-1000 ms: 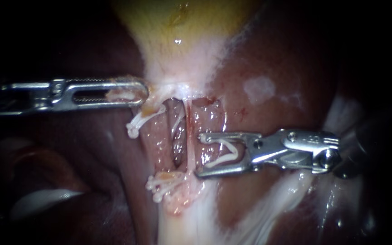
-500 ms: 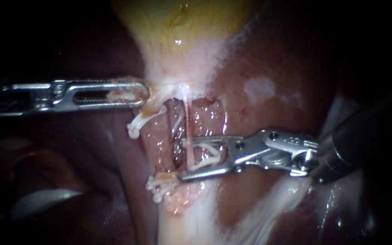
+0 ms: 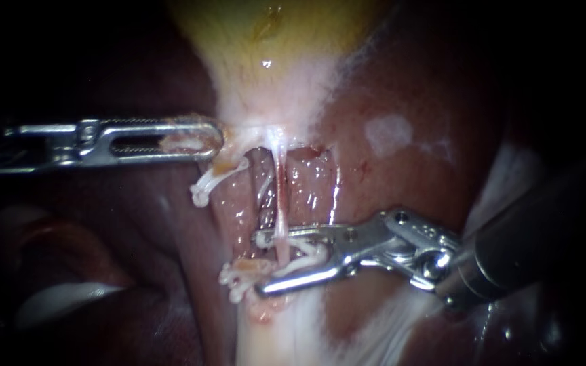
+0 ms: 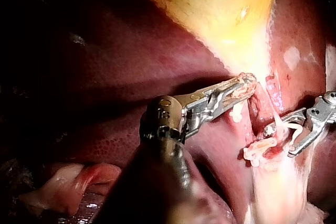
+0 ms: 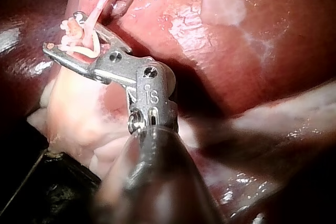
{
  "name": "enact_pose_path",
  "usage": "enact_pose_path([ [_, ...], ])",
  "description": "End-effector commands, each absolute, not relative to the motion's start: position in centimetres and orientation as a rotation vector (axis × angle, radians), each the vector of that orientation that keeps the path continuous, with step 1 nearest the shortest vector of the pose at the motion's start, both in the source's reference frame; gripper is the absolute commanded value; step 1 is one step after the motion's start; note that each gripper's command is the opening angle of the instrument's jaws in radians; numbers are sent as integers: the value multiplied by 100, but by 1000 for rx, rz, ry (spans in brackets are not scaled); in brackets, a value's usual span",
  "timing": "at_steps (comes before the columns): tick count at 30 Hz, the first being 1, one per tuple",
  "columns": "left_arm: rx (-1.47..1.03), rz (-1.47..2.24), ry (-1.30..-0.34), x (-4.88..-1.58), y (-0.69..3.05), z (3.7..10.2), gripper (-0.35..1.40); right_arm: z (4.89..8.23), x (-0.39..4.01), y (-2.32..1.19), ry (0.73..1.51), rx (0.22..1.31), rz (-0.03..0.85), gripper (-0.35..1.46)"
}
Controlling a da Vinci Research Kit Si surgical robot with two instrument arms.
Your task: Clipping first clip right tube
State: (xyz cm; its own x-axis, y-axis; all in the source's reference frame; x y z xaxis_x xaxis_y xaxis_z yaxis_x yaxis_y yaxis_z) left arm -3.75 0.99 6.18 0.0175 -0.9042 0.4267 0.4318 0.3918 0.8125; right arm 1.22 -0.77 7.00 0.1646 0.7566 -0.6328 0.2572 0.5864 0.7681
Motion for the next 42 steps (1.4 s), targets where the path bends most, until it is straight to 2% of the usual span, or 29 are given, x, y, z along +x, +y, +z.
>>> enact_pose_path([
  [1,539,-1118,-1114,-375,99,618,-35,699,122,-78,1404,943,443,43],
  [12,539,-1117,-1114,-374,99,621,-35,701,116,-86,1402,957,441,35],
  [15,539,-1117,-1114,-374,99,621,-35,702,116,-87,1402,959,437,26],
  [17,539,-1117,-1114,-374,99,621,-35,702,116,-87,1402,956,440,12],
  [21,539,-1117,-1114,-374,99,622,-35,703,113,-84,1397,939,456,-35],
  [23,539,-1117,-1114,-374,99,622,-35,705,112,-81,1370,965,489,-35],
  [27,539,-1117,-1114,-374,99,622,-35,710,112,-84,1321,957,471,-35],
  [42,537,-1117,-1118,-375,98,625,-35,714,115,-89,1316,954,466,-35],
])
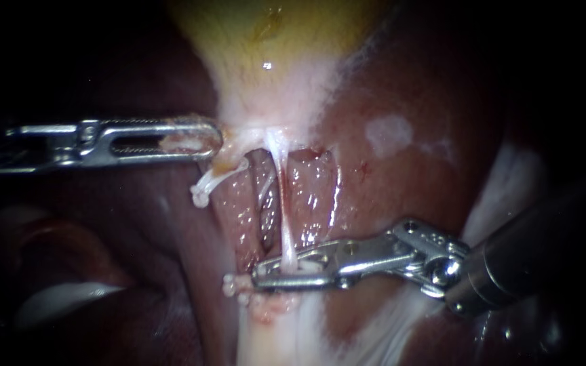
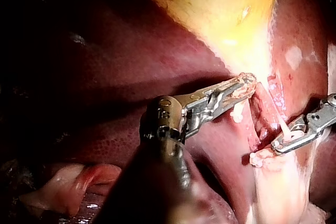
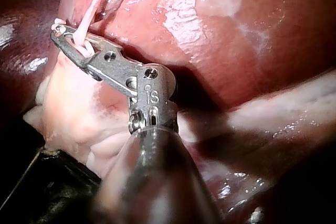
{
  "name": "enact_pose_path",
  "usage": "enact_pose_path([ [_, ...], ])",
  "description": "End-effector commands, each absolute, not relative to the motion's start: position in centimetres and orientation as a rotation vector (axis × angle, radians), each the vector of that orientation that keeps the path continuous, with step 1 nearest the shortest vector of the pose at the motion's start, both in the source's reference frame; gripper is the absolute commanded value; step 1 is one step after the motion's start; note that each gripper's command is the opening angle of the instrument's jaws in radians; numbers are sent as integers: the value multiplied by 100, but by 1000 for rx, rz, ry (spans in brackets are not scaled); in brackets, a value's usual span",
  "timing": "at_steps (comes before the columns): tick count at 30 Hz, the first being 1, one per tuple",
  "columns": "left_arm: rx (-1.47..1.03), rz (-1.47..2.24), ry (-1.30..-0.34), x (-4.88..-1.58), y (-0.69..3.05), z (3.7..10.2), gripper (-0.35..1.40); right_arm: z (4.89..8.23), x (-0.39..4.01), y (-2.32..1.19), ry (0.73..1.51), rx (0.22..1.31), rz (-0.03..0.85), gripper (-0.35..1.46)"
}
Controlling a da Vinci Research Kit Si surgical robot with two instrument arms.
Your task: Clipping first clip right tube
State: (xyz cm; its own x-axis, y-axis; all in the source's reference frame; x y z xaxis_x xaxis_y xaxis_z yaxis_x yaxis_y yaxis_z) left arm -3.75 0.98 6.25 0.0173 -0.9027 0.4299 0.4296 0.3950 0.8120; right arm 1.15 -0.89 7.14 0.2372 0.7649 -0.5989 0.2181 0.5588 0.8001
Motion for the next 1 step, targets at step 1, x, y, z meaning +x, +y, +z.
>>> enact_pose_path([
  [1,537,-1117,-1118,-375,98,625,-35,714,115,-88,1316,954,466,-35],
])
